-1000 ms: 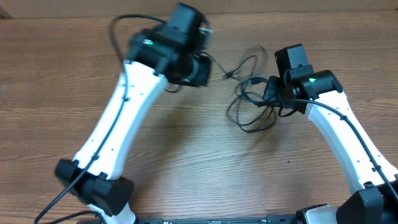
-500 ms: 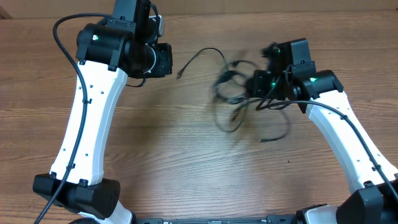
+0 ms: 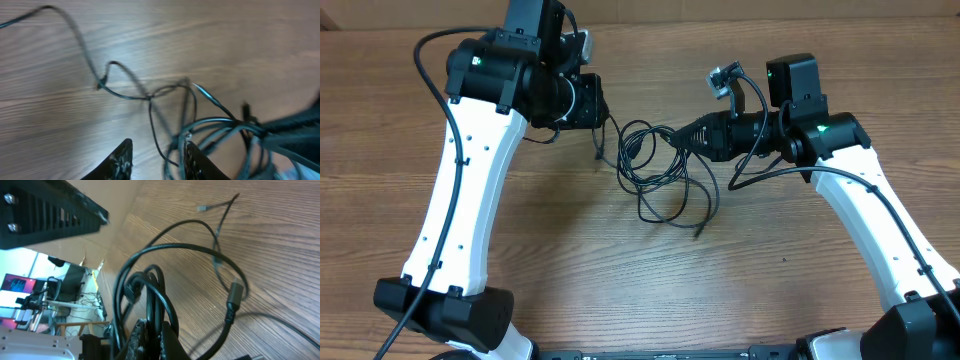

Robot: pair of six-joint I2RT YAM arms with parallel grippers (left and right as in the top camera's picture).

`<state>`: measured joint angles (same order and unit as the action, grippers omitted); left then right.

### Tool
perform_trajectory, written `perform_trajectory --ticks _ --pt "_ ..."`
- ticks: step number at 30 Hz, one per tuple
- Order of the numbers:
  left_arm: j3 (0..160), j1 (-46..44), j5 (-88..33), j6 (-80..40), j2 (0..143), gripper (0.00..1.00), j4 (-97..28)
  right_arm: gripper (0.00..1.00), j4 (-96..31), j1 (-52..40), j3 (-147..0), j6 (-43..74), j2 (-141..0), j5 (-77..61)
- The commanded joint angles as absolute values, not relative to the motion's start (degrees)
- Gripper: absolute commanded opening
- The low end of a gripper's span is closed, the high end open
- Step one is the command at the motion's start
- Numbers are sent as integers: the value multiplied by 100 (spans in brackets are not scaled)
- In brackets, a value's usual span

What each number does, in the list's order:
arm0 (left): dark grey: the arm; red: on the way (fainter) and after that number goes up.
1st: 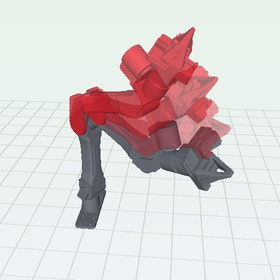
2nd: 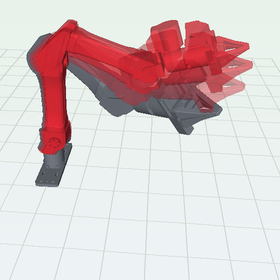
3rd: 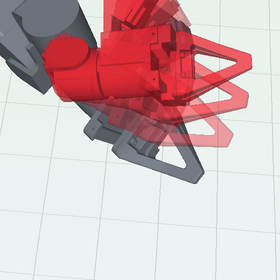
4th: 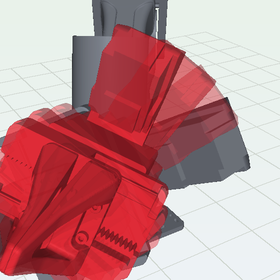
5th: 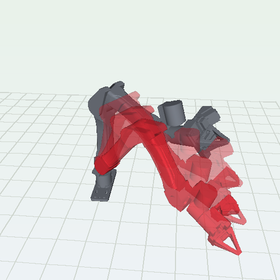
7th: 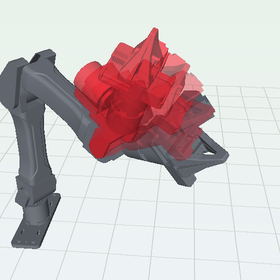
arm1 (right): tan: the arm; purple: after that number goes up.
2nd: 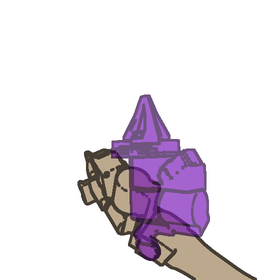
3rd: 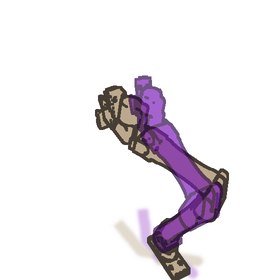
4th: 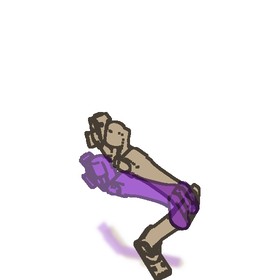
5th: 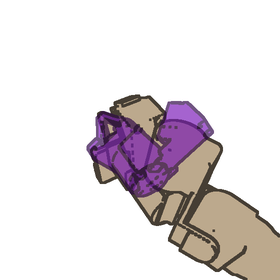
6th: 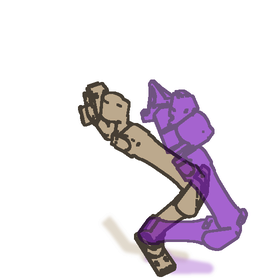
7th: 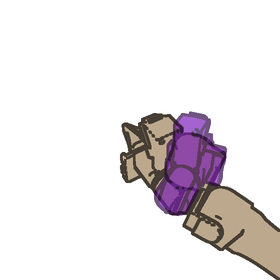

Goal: Untangle cables

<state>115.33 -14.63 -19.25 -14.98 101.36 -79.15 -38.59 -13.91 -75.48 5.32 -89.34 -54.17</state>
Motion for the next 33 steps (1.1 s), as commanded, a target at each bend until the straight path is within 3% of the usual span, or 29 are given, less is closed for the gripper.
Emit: perform_trajectory --ticks 1,14,17,20,21,24,27,29,33 --pt "11437 -1514 -2906 -1168 10248 34 -7870 4 -3795 -1380 -7653 467 -8906 -5758" --pt "11406 -1688 -3371 -1037 10857 31 -7996 4 -3389 -1380 -7653 788 -8908 -5937" --pt "11402 -1695 -2976 -1026 10864 29 -8053 4 -3553 -1380 -7653 790 -8908 -5518" --pt "11402 -1695 -2296 -1033 10864 27 -8213 5 -4049 -1380 -7653 869 -8906 -4248" --pt "11402 -1695 -2102 -1050 10864 26 -8283 19 -4331 -1380 -7653 1120 -8908 -3361" --pt "11397 -1695 -1909 -1070 10864 27 -8423 45 -5004 -1380 -7651 1787 -8908 -1184" --pt "11371 -1704 -1911 -1072 10864 27 -8416 56 -5502 -1380 -7653 2165 -8908 167" --pt "11356 -1730 -1911 -1072 10864 28 -8407 61 -5594 -1380 -7653 2163 -8908 143" --pt "11332 -1800 -1890 -1070 10864 40 -8399 73 -5699 -1380 -7653 2056 -8908 -530"
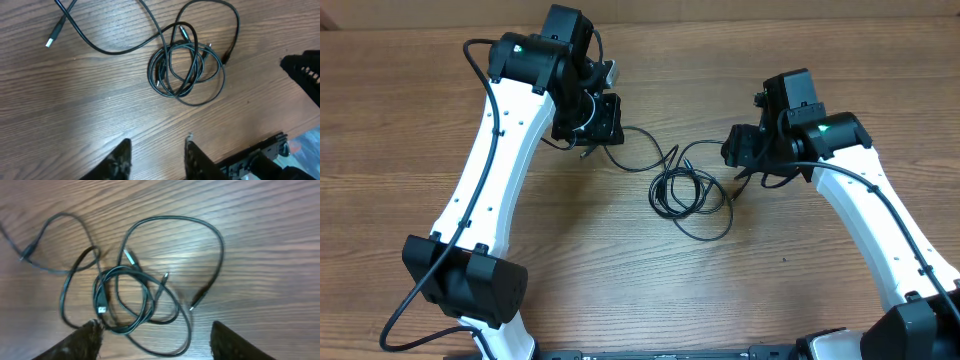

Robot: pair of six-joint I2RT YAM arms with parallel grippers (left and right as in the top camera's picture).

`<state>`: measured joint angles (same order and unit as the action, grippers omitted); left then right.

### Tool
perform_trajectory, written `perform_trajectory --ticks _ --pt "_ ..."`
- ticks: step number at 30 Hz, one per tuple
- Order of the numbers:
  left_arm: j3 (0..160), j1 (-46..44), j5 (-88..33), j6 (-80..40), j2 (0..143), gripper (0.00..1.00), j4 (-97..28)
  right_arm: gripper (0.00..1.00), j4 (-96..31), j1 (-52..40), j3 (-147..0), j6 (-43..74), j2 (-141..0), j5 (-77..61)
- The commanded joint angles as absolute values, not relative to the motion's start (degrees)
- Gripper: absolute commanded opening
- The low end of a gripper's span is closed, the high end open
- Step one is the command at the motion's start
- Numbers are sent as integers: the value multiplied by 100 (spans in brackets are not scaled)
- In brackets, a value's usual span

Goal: Untangle cables

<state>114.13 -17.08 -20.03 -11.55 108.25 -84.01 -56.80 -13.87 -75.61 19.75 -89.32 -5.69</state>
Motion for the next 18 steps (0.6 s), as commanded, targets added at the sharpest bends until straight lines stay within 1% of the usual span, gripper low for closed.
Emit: perform_trajectory --ticks 1,2,3,5,7,9,10,14,18 --pt "11323 -1809 -1865 -1070 10864 42 -8412 76 -5714 -1380 -7653 2056 -8908 -598" --pt "11308 -1822 -1811 -1074 10864 44 -8440 80 -5730 -1380 -7653 2053 -8908 -701" --pt "11288 -1837 -1662 -1133 10864 45 -8519 89 -5756 -1380 -7653 2023 -8908 -808" --pt "11286 -1859 -1221 -1391 10864 44 -8807 98 -5854 -1380 -7653 1745 -8908 -1052" --pt "11286 -1879 -705 -1647 10864 44 -9249 99 -6051 -1380 -7653 1470 -8908 -1149" --pt "11286 -1881 -388 -1756 10864 43 -9695 99 -6233 -1378 -7653 1509 -8908 -1031" --pt "11238 -1883 -392 -1686 10847 40 -9686 99 -6294 -1365 -7653 1579 -8908 -1011" --pt "10792 -1933 -622 -1743 10477 40 -9684 100 -6357 -1374 -7653 2250 -8906 -895" --pt "10119 -1953 -290 -1990 9826 40 -9684 100 -6399 -1516 -7653 2578 -8873 -469"
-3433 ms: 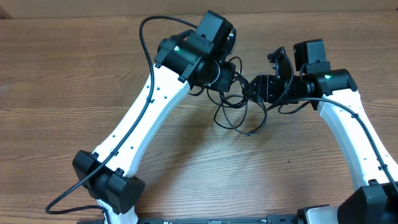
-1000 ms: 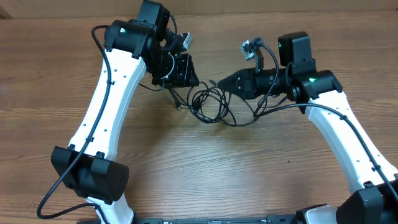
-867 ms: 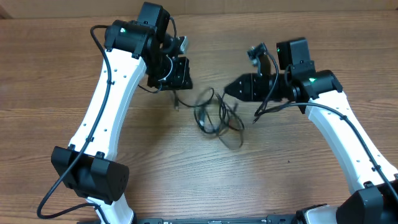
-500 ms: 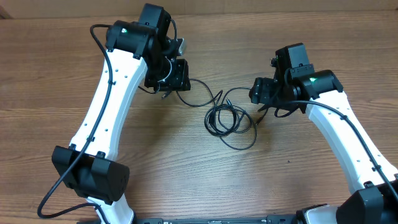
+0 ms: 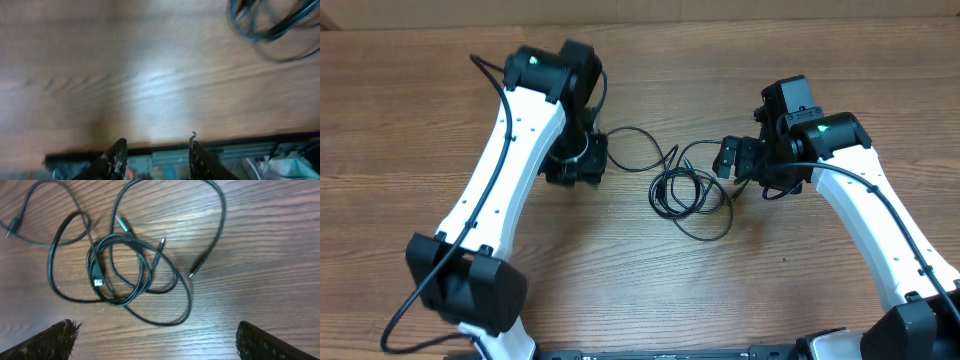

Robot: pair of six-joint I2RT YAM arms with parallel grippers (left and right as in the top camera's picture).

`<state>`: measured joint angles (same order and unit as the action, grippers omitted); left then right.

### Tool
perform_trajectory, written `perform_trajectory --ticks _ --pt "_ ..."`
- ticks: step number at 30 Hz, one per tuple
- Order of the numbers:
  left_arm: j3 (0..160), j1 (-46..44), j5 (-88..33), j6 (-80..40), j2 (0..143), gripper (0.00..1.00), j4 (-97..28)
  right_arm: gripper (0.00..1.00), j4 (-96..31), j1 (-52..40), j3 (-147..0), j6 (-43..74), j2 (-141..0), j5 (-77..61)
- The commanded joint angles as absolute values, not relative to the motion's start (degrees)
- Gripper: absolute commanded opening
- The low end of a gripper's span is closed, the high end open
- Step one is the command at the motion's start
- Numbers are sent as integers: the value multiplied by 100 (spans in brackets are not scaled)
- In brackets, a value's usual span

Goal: Untangle cables

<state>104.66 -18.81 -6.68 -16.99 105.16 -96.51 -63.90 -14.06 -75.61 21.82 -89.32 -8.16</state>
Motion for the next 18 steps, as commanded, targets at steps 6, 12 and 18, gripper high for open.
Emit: perform_trajectory --ticks 6,12,18 --pt "9327 -1953 169 -2362 8414 44 -9028 100 -6547 -1887 -7651 2709 -8514 268" --pt "8495 -1953 38 -2364 7240 53 -7338 100 -6407 -2342 -7629 3024 -7843 939" --pt "7531 -1953 -322 -2357 7094 72 -5996 100 -5948 -2517 -7286 3017 -7089 1116"
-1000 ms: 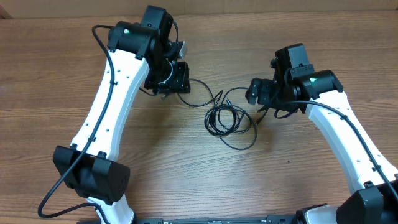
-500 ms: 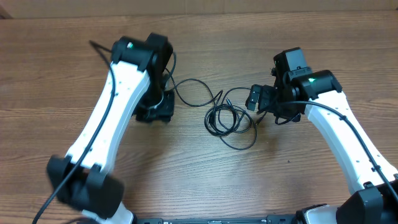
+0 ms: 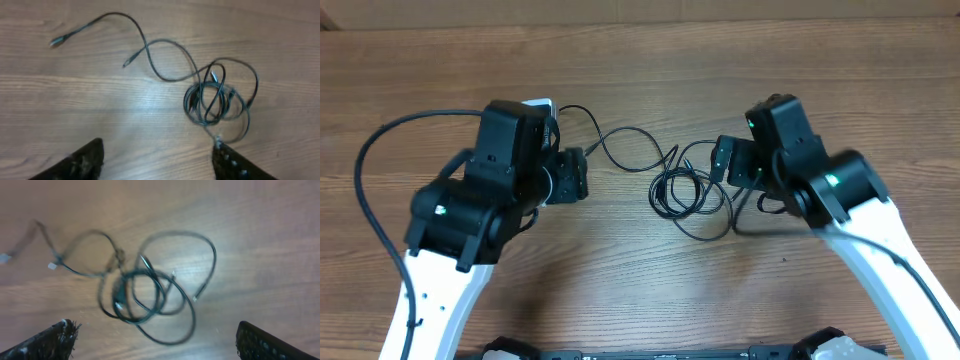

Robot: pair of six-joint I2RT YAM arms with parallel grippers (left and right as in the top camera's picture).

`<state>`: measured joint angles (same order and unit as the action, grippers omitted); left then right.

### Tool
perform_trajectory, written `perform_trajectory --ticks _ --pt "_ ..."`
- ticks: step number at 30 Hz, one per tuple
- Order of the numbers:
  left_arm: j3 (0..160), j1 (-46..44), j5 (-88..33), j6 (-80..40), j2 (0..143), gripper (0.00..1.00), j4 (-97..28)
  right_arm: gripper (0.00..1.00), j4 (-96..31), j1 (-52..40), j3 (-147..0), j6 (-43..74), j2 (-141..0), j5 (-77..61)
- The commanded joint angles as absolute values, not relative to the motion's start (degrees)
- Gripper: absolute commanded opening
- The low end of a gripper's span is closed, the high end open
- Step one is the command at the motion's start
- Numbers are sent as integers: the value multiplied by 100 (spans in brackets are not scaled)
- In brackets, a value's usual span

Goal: Untangle cables

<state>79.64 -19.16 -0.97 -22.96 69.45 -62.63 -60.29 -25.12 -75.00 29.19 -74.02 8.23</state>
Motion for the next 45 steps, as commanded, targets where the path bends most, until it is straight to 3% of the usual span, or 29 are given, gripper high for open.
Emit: perform_trajectory --ticks 1,11,18,25,30,36,45 --pt "7380 -1953 -478 -2331 7144 73 -5808 100 -5898 -2517 -7196 2998 -6993 1116" --pt "6777 -2128 -1498 -1280 8418 76 -4377 100 -5701 -2084 -6689 2480 -6801 788" --pt "6777 -2547 -1490 -1175 9229 77 -3828 100 -5529 -681 -6689 1579 -6814 -1063" --pt "6777 -2987 -1457 -1181 9682 78 -3269 100 -5907 268 -6681 1135 -6845 -1389" --pt "6777 -3164 -1420 -1315 9979 77 -2897 100 -6042 311 -6681 904 -6906 -1391" --pt "6777 -3183 -558 -2045 10374 70 -3022 100 -6104 301 -6681 906 -7013 -1476" --pt "6777 -3197 -550 -2298 10943 63 -2899 100 -6097 301 -6681 906 -7150 -1728"
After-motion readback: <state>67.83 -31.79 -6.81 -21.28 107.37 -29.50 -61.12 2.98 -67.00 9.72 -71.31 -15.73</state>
